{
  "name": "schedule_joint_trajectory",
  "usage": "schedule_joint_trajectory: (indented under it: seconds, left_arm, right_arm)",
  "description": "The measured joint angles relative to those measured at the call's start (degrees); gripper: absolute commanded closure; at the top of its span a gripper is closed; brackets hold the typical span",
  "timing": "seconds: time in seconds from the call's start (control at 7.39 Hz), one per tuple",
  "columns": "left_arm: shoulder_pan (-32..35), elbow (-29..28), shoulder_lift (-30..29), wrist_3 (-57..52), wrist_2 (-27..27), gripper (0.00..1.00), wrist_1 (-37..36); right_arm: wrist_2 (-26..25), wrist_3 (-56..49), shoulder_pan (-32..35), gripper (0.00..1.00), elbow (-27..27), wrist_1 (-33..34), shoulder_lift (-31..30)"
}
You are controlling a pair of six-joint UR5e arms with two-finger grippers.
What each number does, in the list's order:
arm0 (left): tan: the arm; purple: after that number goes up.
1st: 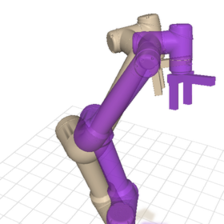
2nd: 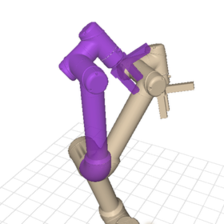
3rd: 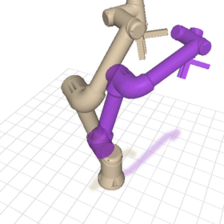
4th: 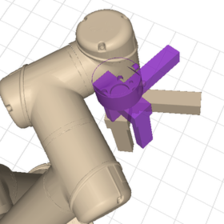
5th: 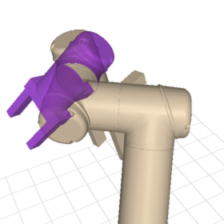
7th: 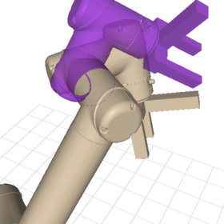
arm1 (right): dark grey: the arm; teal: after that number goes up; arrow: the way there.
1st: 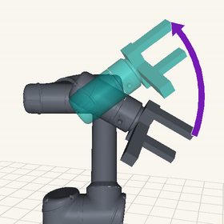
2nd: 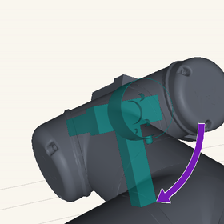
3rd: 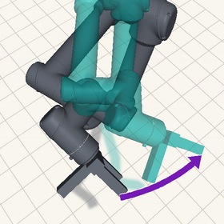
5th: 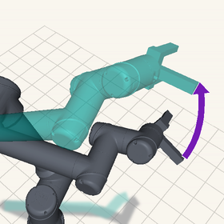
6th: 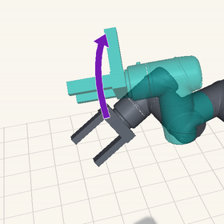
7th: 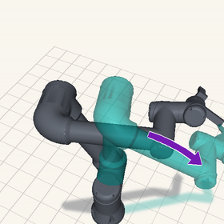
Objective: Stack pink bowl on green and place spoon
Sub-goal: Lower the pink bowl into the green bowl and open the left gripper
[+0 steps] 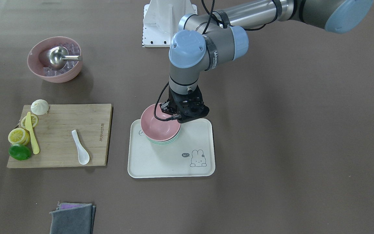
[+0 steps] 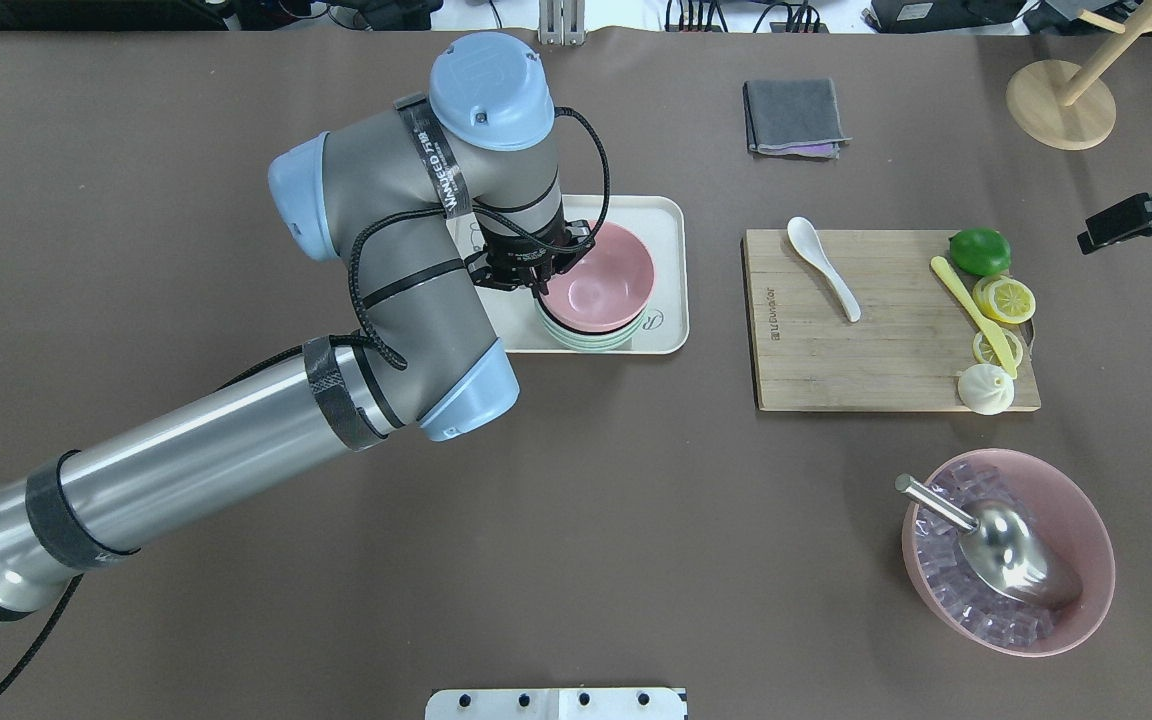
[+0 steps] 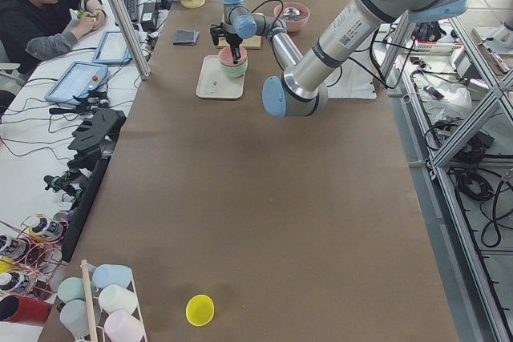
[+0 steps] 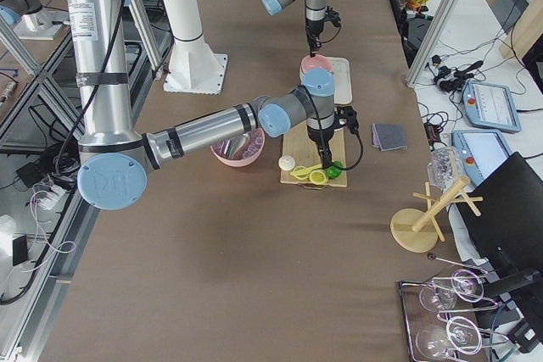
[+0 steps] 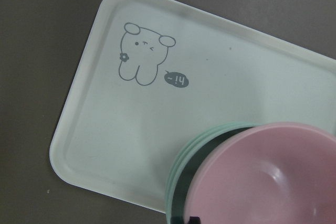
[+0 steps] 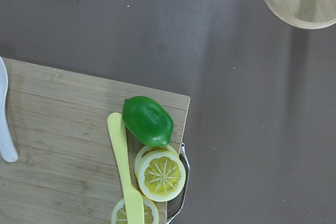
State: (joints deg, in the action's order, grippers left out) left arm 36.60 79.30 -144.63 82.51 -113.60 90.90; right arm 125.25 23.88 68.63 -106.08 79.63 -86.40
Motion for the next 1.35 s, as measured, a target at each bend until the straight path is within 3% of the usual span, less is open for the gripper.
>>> schedule_joint_trajectory:
  seconds: [0.81,0.95,1.08,1.35]
  left_arm:
    - [-0.4,-1.0,1.0,-0.2,0.0,1.0,3.3]
    - [-0.5,-1.1,1.0,-0.3,0.0,0.55,3.7]
    - [-0.5,-1.0,1.2,-0.7,0.0,0.02,4.2]
    - [-0.4,-0.2,3.8,-1.4,2.0,0.02,10.0]
  right_arm:
    - [0.0,0.0,-0.1,0.0,0.0,0.0,0.0]
    - [0.0,0.0,-0.1,0.0,0.0,0.0,0.0]
    - [0.0,0.0,-0.1,0.0,0.0,0.0,0.0]
    - [0.0,0.0,-0.1,0.0,0.0,0.0,0.0]
